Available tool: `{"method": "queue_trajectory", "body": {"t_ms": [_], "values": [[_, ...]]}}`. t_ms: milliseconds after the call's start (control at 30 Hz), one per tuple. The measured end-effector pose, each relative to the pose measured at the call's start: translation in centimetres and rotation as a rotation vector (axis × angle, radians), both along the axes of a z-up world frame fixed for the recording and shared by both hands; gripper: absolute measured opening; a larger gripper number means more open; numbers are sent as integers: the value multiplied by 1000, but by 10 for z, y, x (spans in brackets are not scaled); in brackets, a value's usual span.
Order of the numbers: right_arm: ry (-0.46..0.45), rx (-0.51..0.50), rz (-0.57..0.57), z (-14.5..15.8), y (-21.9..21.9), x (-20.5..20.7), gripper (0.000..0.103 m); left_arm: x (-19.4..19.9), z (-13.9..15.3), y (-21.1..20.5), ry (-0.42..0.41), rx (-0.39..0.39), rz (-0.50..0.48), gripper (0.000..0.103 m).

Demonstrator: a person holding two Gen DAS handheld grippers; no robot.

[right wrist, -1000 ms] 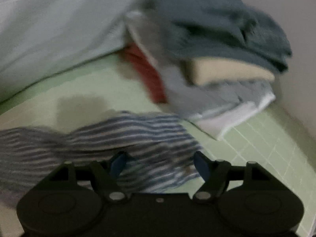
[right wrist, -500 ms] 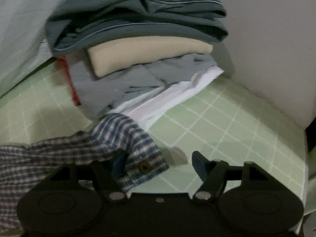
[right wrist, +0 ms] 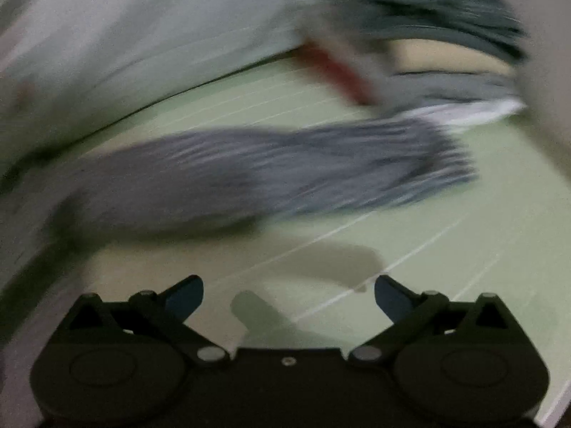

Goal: Fold clothes

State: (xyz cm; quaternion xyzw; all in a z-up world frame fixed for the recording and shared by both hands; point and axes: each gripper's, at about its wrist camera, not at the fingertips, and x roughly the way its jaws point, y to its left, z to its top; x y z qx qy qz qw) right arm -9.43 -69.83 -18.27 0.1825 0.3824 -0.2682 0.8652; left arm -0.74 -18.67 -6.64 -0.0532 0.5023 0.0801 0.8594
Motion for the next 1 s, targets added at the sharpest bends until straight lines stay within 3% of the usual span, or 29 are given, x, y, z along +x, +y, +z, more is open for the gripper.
{"method": "queue_trajectory", "body": {"t_ms": [133, 300, 500, 667, 800, 933, 1000], "values": [[-36, 24, 170, 12, 82, 14, 103, 5, 1, 42, -2, -5, -1, 87], [24, 36, 287, 10, 163, 36, 103, 27, -6, 101, 11, -15, 12, 87], [78, 53, 198, 0, 211, 44, 103, 68, -24, 150, 19, -31, 6, 86], [126, 41, 89, -5, 243, 45, 103, 102, -42, 177, 42, -62, -10, 71], [128, 32, -9, -3, 264, 40, 103, 128, -56, 198, 61, -86, -23, 71], [147, 14, -37, -3, 283, 37, 103, 146, -66, 211, 67, -96, -44, 71], [162, 9, -47, -5, 290, 35, 103, 149, -67, 214, 67, -82, -52, 61]]}}
